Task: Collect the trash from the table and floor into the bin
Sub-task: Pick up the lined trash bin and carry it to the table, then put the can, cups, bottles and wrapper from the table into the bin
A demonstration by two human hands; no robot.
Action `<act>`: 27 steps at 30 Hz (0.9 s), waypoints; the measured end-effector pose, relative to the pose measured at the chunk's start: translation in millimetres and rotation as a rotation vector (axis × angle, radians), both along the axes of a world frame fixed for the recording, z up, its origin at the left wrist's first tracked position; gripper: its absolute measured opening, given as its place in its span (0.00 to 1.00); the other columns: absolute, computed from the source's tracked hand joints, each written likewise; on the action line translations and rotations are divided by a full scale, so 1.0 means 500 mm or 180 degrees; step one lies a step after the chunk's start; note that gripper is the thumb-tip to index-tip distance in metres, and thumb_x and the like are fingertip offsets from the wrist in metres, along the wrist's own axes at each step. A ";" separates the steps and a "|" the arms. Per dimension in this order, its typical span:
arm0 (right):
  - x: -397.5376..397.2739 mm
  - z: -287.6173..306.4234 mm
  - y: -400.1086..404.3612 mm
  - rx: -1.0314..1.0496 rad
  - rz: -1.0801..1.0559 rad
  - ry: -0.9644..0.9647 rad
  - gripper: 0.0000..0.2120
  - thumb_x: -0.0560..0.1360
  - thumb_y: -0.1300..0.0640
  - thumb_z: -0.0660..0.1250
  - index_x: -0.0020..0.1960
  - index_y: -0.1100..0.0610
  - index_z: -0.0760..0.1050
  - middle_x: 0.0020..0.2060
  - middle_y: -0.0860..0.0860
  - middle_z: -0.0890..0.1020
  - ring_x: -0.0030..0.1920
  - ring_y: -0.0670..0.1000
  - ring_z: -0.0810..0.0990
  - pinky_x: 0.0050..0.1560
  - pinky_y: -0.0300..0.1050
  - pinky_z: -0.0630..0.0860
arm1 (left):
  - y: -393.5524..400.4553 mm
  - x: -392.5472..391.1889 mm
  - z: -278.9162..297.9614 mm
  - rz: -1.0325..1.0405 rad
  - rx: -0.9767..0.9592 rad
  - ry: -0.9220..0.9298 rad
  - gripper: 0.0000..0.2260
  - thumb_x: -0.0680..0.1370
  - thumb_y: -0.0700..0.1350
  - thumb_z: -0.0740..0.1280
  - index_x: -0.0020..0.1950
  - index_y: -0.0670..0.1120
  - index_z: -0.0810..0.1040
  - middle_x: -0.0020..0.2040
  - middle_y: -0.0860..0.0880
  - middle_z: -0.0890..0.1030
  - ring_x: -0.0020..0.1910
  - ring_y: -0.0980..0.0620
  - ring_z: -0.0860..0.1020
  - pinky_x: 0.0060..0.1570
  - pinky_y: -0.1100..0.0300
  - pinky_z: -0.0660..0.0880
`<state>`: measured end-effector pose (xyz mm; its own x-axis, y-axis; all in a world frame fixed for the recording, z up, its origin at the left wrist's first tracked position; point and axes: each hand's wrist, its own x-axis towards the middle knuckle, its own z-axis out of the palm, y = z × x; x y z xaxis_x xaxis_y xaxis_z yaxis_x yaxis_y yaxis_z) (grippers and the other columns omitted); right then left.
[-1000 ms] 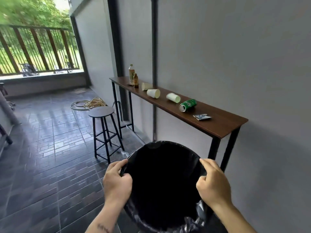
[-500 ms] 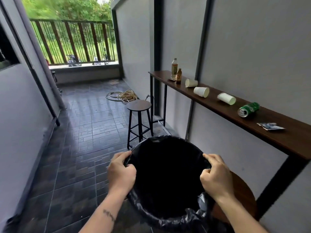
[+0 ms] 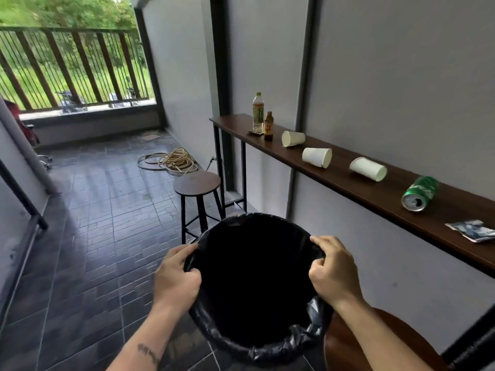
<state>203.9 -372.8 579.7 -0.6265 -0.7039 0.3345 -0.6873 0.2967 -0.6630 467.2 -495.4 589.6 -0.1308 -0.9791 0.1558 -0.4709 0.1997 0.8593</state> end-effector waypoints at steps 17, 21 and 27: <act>-0.125 -0.009 -0.122 0.0305 -0.1743 0.0127 0.26 0.69 0.71 0.61 0.65 0.57 0.77 0.62 0.49 0.80 0.62 0.51 0.78 0.60 0.38 0.70 | -0.318 -0.327 -0.024 -0.1503 0.0837 0.0481 0.29 0.68 0.31 0.63 0.52 0.66 0.81 0.49 0.67 0.82 0.50 0.67 0.79 0.52 0.72 0.72; -0.122 -0.015 -0.124 0.0484 -0.2075 0.0009 0.27 0.69 0.71 0.61 0.66 0.56 0.77 0.63 0.49 0.79 0.61 0.52 0.78 0.61 0.44 0.74 | -0.352 -0.368 -0.032 -0.1833 0.0859 0.0325 0.31 0.66 0.31 0.59 0.61 0.58 0.82 0.56 0.60 0.83 0.55 0.56 0.80 0.59 0.56 0.77; -0.127 -0.003 -0.086 0.0700 -0.2443 -0.0029 0.27 0.70 0.70 0.60 0.67 0.53 0.76 0.64 0.45 0.76 0.61 0.50 0.77 0.56 0.44 0.75 | -0.342 -0.433 -0.052 -0.2300 0.0643 0.0239 0.30 0.69 0.31 0.58 0.64 0.56 0.80 0.64 0.61 0.78 0.60 0.55 0.77 0.64 0.57 0.73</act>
